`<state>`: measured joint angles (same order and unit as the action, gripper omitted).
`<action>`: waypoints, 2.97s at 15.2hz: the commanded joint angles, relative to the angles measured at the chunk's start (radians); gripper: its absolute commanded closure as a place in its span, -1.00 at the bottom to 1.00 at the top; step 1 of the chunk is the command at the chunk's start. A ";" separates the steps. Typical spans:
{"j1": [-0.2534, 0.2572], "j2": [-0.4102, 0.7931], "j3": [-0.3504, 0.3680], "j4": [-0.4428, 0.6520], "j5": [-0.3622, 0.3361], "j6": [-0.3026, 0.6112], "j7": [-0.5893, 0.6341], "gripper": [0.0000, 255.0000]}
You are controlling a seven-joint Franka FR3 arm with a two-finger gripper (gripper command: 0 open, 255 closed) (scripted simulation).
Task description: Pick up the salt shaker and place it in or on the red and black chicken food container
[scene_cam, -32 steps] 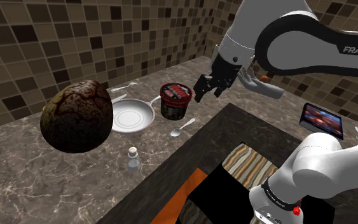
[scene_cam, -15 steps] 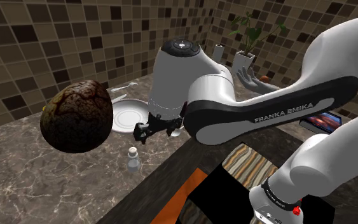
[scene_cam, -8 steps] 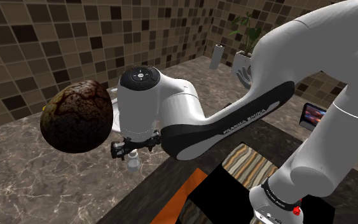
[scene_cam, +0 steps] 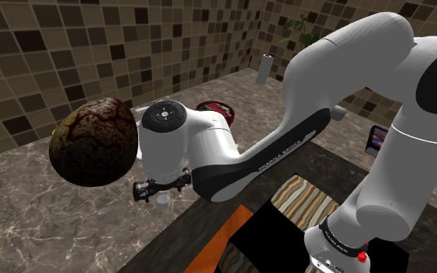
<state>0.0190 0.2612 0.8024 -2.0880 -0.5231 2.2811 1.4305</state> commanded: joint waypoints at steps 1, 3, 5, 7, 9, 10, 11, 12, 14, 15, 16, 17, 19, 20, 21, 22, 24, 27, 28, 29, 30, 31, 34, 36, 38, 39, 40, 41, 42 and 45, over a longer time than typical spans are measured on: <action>0.002 0.005 -0.003 -0.001 -0.007 0.004 0.004 -1.00; 0.002 0.005 -0.003 -0.001 -0.007 0.004 0.004 -1.00; 0.002 0.005 -0.003 -0.001 -0.007 0.004 0.004 -1.00; 0.002 0.005 -0.003 -0.001 -0.007 0.004 0.004 -1.00; 0.002 0.005 -0.003 -0.001 -0.007 0.004 0.004 1.00; 0.002 0.005 -0.003 -0.001 -0.007 0.004 0.004 1.00; 0.002 0.005 -0.003 -0.001 -0.007 0.004 0.004 1.00; 0.001 0.005 -0.003 -0.001 -0.007 0.004 0.003 1.00; 0.002 0.006 -0.003 -0.001 -0.007 0.004 0.004 1.00; 0.002 0.006 -0.003 0.000 -0.007 0.004 0.004 1.00; 0.002 0.006 -0.003 -0.001 -0.007 0.004 0.004 1.00; 0.002 0.005 -0.003 -0.001 -0.007 0.004 0.004 1.00; -0.007 -0.014 0.007 0.006 0.018 -0.013 -0.016 1.00; -0.011 -0.024 0.012 0.010 0.030 -0.021 -0.025 1.00; -0.016 -0.034 0.017 0.014 0.042 -0.030 -0.035 1.00; -0.019 -0.043 0.021 0.018 0.054 -0.039 -0.044 1.00; -0.027 -0.062 0.029 0.027 0.077 -0.057 -0.063 1.00; -0.036 -0.088 0.040 0.042 0.110 -0.085 -0.090 1.00; -0.039 -0.097 0.042 0.048 0.120 -0.095 -0.099 1.00; -0.042 -0.105 0.045 0.054 0.131 -0.105 -0.107 1.00; -0.044 -0.114 0.048 0.060 0.141 -0.114 -0.116 1.00; -0.046 -0.122 0.050 0.066 0.150 -0.125 -0.124 1.00; -0.052 -0.144 0.055 0.087 0.178 -0.156 -0.147 1.00; -0.056 -0.158 0.058 0.102 0.194 -0.177 -0.162 1.00; -0.058 -0.171 0.060 0.118 0.210 -0.199 -0.176 1.00; -0.060 -0.177 0.061 0.126 0.217 -0.210 -0.182 1.00; -0.061 -0.182 0.061 0.135 0.224 -0.221 -0.189 1.00; -0.062 -0.188 0.062 0.144 0.230 -0.233 -0.195 1.00; -0.063 -0.193 0.062 0.153 0.236 -0.244 -0.201 1.00; -0.065 -0.206 0.063 0.182 0.253 -0.279 -0.217 1.00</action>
<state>-0.0448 0.0609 0.8654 -1.9156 -0.2776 2.0145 1.2199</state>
